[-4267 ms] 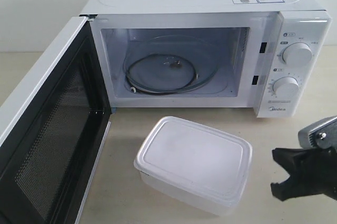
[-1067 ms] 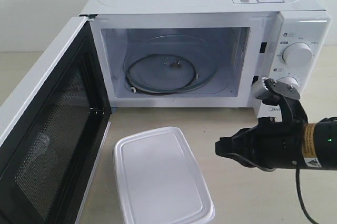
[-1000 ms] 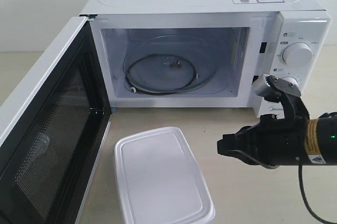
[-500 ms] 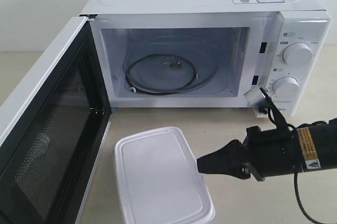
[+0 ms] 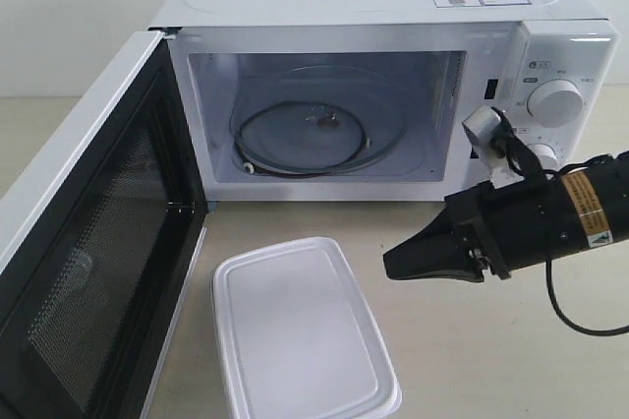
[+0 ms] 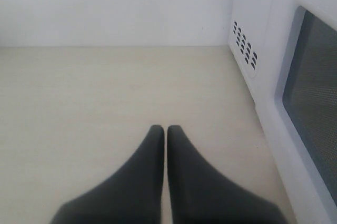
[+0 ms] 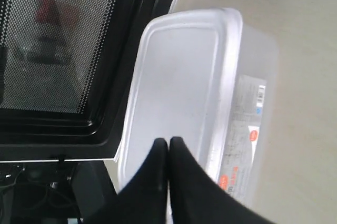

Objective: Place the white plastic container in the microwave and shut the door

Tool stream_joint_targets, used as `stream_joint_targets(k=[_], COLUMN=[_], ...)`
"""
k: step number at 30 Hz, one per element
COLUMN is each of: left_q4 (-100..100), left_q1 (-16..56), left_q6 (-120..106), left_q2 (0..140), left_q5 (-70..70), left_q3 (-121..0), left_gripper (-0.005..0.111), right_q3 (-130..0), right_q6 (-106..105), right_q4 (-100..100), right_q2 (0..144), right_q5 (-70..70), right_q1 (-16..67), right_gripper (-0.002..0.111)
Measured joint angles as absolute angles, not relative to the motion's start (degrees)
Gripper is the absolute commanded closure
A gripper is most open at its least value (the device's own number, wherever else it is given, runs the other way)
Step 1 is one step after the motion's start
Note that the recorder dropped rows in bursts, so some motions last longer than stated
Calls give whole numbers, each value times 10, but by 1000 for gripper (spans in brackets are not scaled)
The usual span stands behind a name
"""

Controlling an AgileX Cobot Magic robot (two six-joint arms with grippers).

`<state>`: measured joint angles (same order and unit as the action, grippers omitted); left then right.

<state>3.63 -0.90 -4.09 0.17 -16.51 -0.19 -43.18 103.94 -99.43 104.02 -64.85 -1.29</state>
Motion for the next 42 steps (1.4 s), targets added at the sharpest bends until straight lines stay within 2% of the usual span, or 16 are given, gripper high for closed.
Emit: stream_joint_targets(k=[2,7,16,23,28,42], left_q4=[36,36,36,36,36,36], left_q1=[-9,-9,-9,-9,-9,-9], left_q6=[-41,-41,-41,-41,-41,-41], left_q2=[2,2,2,2,2,2], left_q5=[-165,-165,-165,-165,-165,-165], left_q3=[-2,-2,-2,-2,-2,-2], left_gripper=[102,102,102,102,102,102], right_q3=[-432,-432,-393,-390,-390,-390], right_q6=[1014,1004,1039,1036,1036,1036], right_q4=[-997,-998,-1001,-1001,-1001,-1001], right_q2=[1042,1043,1064,1066,1066,1066], right_q5=[-648,-647,-591,-567,-538,-547], right_q1=[6,22,24,77,85,85], right_gripper=[101,69,69,69,69,69])
